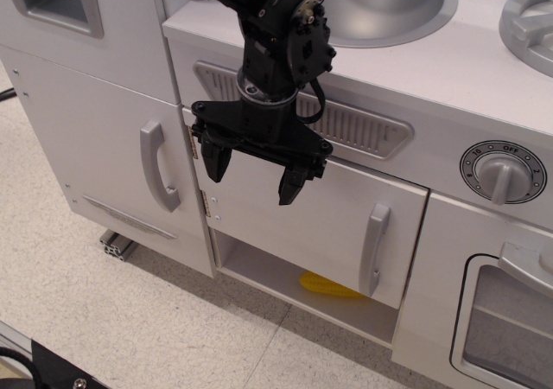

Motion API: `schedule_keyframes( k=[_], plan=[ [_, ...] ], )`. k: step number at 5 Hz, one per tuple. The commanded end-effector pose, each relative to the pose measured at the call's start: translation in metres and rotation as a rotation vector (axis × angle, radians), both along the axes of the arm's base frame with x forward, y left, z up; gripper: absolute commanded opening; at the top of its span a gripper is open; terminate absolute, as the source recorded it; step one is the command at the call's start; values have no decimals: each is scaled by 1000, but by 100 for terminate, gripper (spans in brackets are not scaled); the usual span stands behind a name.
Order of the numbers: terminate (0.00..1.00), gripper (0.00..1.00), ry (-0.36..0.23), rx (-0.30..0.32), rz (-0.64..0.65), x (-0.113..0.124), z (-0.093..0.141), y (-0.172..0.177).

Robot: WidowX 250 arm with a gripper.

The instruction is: Open cabinet

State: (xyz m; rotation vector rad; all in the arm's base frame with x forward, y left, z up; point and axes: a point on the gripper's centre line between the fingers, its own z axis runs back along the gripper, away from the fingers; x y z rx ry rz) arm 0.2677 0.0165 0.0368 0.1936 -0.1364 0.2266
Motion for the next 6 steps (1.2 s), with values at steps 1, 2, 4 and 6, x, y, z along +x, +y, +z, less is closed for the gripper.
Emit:
schedule_keyframes(
  k=[1,2,4,6],
  plan=[
    [0,100,0,0,0,0,0,0],
    [0,100,-49,-69,-101,3,-17,-33],
    [0,100,-113,-84,-222,11,-40,-92],
    [0,100,-168,-110,-182,34,-56,-116]
  ],
)
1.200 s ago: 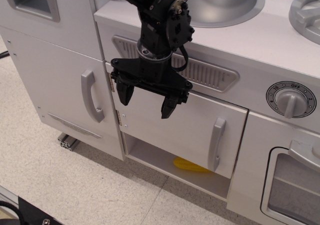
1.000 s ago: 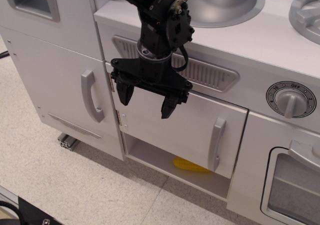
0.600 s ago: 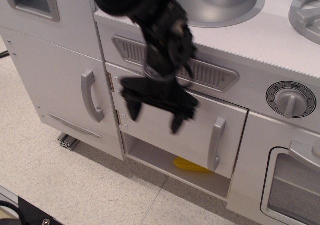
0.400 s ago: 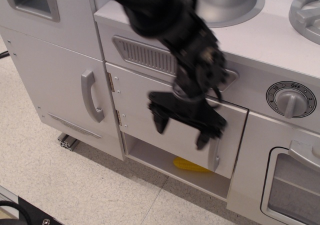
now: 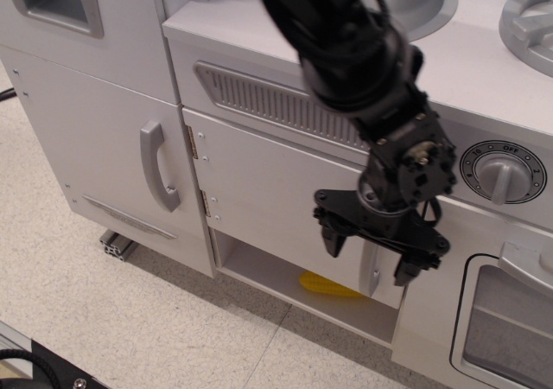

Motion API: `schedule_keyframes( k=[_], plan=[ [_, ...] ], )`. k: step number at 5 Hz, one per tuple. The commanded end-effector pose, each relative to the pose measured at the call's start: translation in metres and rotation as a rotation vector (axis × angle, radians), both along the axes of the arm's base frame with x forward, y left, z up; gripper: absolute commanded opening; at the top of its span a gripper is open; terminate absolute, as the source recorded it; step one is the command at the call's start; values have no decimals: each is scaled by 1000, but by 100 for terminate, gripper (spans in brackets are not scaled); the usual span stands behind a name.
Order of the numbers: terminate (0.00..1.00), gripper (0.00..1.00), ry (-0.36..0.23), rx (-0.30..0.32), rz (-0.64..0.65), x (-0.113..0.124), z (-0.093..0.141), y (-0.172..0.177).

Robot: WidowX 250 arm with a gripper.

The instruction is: Open cabinet

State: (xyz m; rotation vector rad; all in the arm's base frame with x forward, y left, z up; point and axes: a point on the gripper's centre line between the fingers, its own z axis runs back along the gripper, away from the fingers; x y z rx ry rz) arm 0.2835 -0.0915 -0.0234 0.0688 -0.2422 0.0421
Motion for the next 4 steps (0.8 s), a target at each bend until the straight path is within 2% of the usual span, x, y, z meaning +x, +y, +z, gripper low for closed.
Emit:
schedule_keyframes(
  k=[1,2,3,4],
  plan=[
    [0,100,-90,-9,40,28,2,-6],
    [0,100,-97,-6,24,27,-2,-2],
    [0,0,-97,-20,37,28,-2,1],
    [0,0,-100,-22,30,29,-3,3]
  ],
)
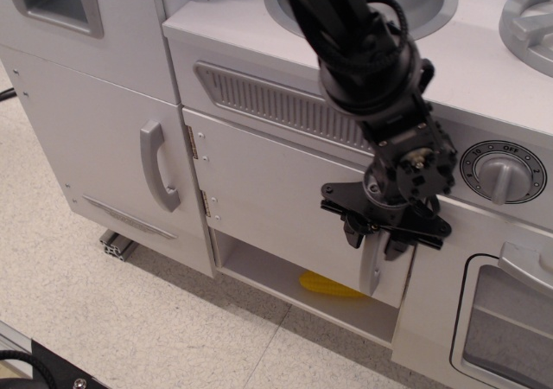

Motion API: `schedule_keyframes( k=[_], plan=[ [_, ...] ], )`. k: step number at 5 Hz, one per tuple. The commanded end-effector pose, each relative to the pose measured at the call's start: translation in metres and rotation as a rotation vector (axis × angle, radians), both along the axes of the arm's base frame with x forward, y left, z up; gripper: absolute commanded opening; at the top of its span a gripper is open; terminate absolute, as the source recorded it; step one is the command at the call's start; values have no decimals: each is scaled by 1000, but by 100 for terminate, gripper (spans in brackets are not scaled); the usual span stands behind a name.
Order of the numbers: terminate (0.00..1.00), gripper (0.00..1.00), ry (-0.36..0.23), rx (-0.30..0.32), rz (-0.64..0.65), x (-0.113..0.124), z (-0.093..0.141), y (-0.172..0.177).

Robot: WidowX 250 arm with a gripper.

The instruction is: Open cabinet

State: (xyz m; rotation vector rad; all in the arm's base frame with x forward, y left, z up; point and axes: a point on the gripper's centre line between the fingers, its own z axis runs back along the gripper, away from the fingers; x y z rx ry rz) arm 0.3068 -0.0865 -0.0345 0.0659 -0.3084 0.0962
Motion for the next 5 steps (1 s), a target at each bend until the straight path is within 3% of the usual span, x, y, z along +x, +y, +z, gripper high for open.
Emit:
schedule_keyframes(
  k=[1,4,5],
  plan=[
    [0,0,-39,-5,-28,4,8,3],
    [0,0,15,-3,-166,-65,15,43],
    [0,0,9,-25,-241,-79,29,60]
  ],
)
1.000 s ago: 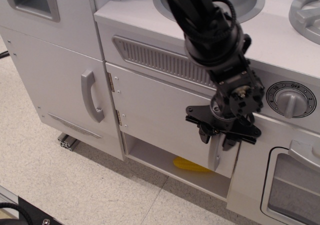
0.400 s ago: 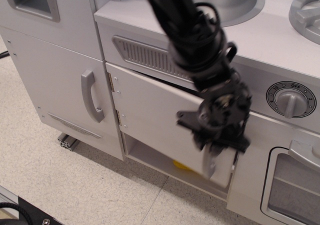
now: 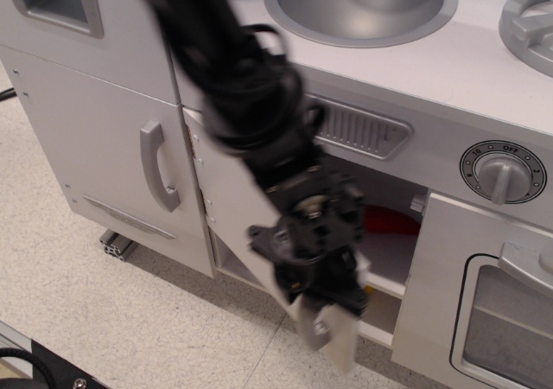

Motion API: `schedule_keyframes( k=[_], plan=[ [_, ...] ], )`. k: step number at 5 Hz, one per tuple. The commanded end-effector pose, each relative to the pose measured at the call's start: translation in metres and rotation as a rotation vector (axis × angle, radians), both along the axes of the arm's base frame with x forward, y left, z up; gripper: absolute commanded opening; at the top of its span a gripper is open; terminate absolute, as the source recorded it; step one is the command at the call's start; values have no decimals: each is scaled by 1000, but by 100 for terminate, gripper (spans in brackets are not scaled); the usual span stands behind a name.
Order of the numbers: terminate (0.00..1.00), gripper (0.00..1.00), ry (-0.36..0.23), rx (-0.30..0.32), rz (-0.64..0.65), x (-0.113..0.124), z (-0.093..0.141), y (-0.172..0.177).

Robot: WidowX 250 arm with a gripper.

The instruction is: Open cabinet

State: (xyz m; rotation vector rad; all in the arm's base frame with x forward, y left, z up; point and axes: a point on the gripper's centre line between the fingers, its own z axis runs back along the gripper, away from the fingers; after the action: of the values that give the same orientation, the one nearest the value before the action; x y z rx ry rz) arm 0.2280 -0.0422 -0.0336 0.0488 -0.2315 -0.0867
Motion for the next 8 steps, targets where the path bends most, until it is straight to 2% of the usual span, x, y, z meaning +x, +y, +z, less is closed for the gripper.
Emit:
schedule_keyframes(
  k=[1,2,3,4,5,6,7,8],
  plan=[
    [0,100,-63,-71,-67,8,66,20],
    [0,100,-133,-82,-27,22,99,13],
    [0,100,-108,-88,1,47,98,-4],
    [0,100,-128,-33,-10,66,81,-25],
    [0,100,-128,-32,-41,76,60,-37],
    [0,100,-82,3,-38,73,39,-35],
    [0,100,-65,37,-49,55,32,-15],
    [0,100,14,40,-32,35,24,12]
  ],
)
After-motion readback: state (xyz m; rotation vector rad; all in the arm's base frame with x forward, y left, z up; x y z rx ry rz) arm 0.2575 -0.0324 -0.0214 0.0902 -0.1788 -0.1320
